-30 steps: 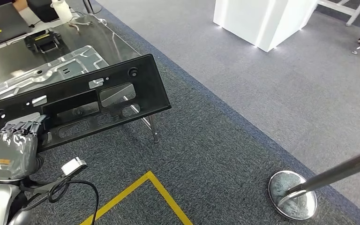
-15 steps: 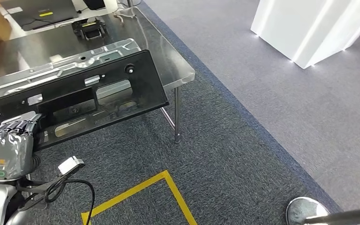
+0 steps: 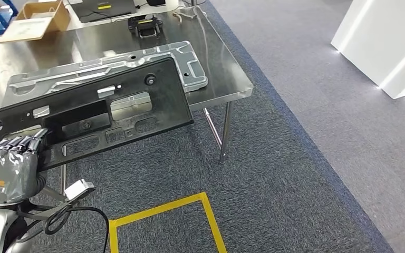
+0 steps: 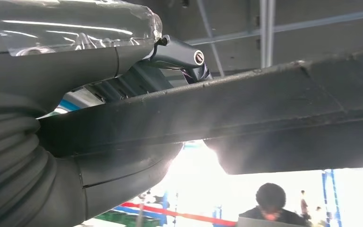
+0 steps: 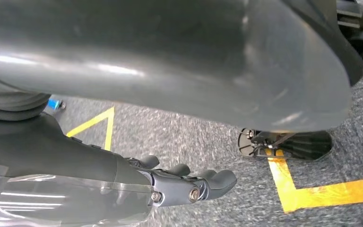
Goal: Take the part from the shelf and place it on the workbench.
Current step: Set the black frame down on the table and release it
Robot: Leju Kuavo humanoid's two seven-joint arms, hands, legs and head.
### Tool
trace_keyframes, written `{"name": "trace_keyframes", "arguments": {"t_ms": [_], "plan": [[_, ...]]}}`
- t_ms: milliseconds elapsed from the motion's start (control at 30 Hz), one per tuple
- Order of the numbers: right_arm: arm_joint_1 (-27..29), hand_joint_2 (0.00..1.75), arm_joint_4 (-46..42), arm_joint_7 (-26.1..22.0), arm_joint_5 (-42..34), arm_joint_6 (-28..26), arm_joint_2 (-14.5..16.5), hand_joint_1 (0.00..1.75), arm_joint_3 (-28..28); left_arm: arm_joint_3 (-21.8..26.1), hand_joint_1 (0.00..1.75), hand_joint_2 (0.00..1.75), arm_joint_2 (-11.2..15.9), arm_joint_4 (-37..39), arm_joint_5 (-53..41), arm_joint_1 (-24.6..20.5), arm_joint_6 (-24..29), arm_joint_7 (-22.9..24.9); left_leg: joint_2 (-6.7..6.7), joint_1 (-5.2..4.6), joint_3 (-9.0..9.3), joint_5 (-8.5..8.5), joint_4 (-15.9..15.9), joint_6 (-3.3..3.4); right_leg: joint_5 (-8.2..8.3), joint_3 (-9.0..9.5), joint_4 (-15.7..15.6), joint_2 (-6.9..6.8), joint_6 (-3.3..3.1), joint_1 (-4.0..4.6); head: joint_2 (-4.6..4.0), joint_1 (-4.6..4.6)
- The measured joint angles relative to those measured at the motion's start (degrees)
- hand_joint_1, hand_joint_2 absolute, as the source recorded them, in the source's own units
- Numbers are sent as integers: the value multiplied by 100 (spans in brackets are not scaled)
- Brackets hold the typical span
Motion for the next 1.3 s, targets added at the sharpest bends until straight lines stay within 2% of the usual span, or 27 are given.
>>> {"name": "trace_keyframes", "arguments": {"t_ms": [67, 100, 133, 200, 233, 267, 333, 367, 400, 433, 467, 500, 567, 633, 700, 733, 767, 833, 867, 900, 933, 967, 1033, 1100, 1133, 1233, 1300], "plan": [[-3, 0, 0, -1, 3, -1, 0, 0, 0, 0, 175, 175, -3, 1, 20, -14, 13, -1, 285, -37, 353, 249, -689, 33, -60, 64, 4, -131, 58, 28, 0, 1], [-9, 0, 0, -1, 5, -2, -1, 0, 0, 1, 175, 175, -5, 2, 38, -19, 20, -1, 370, -58, 438, 279, -867, 66, -87, 90, 6, -189, 92, 46, 0, 1], [-19, 0, 0, -2, 8, -2, -1, 0, 0, 1, 175, 175, -9, 2, 65, -24, 31, -2, 377, -81, 455, 257, -920, 106, -108, 112, 1, -252, 125, 62, 0, 1], [-45, 0, 0, -2, 12, -3, -1, 0, 0, 2, 175, 175, -20, 2, 115, -17, 67, -11, 211, -77, 453, 261, -939, 191, -150, 162, -7, -340, 195, 57, 0, 0], [-52, 0, 0, -2, 13, -3, -1, 0, 0, 3, 175, 175, -27, 1, 135, -17, 89, -15, 136, -67, 462, 269, -957, 228, -201, 164, 41, -254, 230, 44, 0, 0], [-54, 0, 0, -2, 13, -4, -1, 0, 0, 4, 175, 175, -38, 1, 148, -21, 108, -18, 66, -54, 472, 280, -975, 270, -308, 106, 192, -99, 256, 29, 0, 1], [-49, 0, 0, -2, 14, -10, -1, 0, 0, 6, 175, 175, -68, 0, 165, -35, 128, -19, -67, -48, 476, 288, -988, 333, -655, -230, 856, 263, 274, 16, 0, 2], [-44, 0, 0, -2, 14, -12, -1, 0, 1, 5, 175, 175, -84, 1, 167, -36, 129, -22, -139, -56, 474, 287, -987, 353, -817, -460, 1261, 339, 271, 18, 0, 2], [-39, 0, 0, -2, 14, -13, -1, 0, 1, 5, 175, 175, -98, 1, 168, -31, 130, -24, -221, -64, 476, 284, -986, 360, -886, -652, 1564, 367, 268, 22, 0, 2], [-34, 0, 0, -1, 14, -11, -1, 0, 2, 4, 175, 175, -108, 2, 169, -27, 130, -27, -309, -72, 482, 281, -984, 364, -836, -756, 1672, 377, 258, 23, 0, 2], [-28, 0, 0, -1, 14, -10, -1, 0, 2, 4, 175, 175, -117, 2, 169, -24, 129, -27, -402, -80, 492, 279, -982, 364, -668, -760, 1564, 394, 239, 24, 0, 2], [-23, 0, 0, -1, 14, -11, -1, 0, 2, 4, 175, 175, -124, 2, 170, -24, 128, -26, -491, -86, 506, 277, -982, 362, -420, -664, 1258, 443, 209, 28, 0, 2], [-13, 0, 1, 1, 14, -14, -13, 0, 1, 4, 175, 175, -137, 2, 173, -30, 119, -22, -649, -93, 514, 266, -972, 342, 6, -385, 484, 708, 125, 27, 0, 2], [-15, 0, 2, 2, 14, -12, -27, 0, 0, 6, 175, 175, -150, 3, 179, -33, 104, -20, -782, -80, 494, 257, -965, 284, 124, -238, 100, 858, 74, 39, 0, 1], [-34, 0, 3, 2, 14, -11, -24, 0, 0, 10, 175, 175, -157, 4, 187, -21, 93, -23, -896, -61, 475, 258, -971, 208, 120, -196, 41, 736, 48, 38, 0, 1], [-40, 0, 2, 2, 14, -16, -22, 0, 0, 16, 175, 175, -157, 4, 192, -11, 88, -26, -840, -66, 458, 232, -937, 175, 130, -167, 2, 677, 28, 24, 0, 1], [-41, 0, 1, 2, 9, -23, -19, 0, -1, 21, 175, 175, -157, 4, 198, -11, 83, -29, -709, -74, 407, 153, -824, 147, 143, -136, -40, 614, 6, 7, 0, 1], [-32, 0, 0, 1, -20, -53, -18, 0, -8, 31, 175, 175, -161, 4, 210, -22, 73, -33, -335, -74, 154, -168, -270, 90, 148, -91, -87, 508, -28, 1, 0, 1], [-29, 0, 0, 1, -39, -66, -17, 0, -16, 32, 175, 175, -163, 4, 214, -26, 70, -33, -221, -55, -27, -348, 112, 61, 139, -84, -85, 457, -38, 6, 0, 1], [-26, 0, 0, 0, -54, -78, -16, 0, -24, 33, 175, 175, -168, 5, 217, -21, 67, -33, -164, -31, -180, -461, 431, 32, 129, -79, -81, 413, -38, 7, 0, 1], [-25, 0, 0, 0, -64, -84, -16, 0, -31, 33, 175, 175, -171, 5, 218, -10, 62, -31, -137, -8, -253, -474, 586, 7, 116, -74, -74, 375, -30, 4, 0, 1], [-24, 0, 0, 1, -70, -85, -16, 0, -36, 33, 175, 175, -173, 6, 217, -3, 55, -29, -123, 15, -217, -383, 528, -17, 99, -65, -63, 342, -15, -4, 0, 0], [-26, 0, 0, 2, -80, -88, -15, 0, -40, 34, 175, 175, -174, 7, 217, 2, 31, -18, -86, 50, 149, -16, -160, -49, 49, -36, -27, 297, 34, -24, 0, 0], [-33, 0, 0, 2, -87, -94, -15, 0, -48, 39, 175, 175, -177, 9, 217, 3, -1, -5, -58, 37, 487, 182, -784, -20, -5, -24, 23, 277, 100, -14, 0, 1], [-36, 0, 0, 2, -88, -98, -16, 0, -52, 42, 175, 175, -180, 10, 217, 8, -12, 1, -54, 34, 549, 197, -911, 7, -24, -28, 42, 273, 108, 4, 0, 1], [-38, 0, 0, 2, -89, -105, -16, 0, -72, 46, 175, 175, -191, 15, 216, 24, -23, 9, -81, 27, 554, 198, -937, 62, -28, -25, 40, 277, 44, 23, 0, 2], [-38, 0, 0, 2, -89, -108, -16, 0, -81, 47, 175, 175, -196, 15, 215, 24, -25, 10, -86, 10, 556, 186, -937, 90, -19, -8, 5, 277, 40, 14, 0, 2]]}}
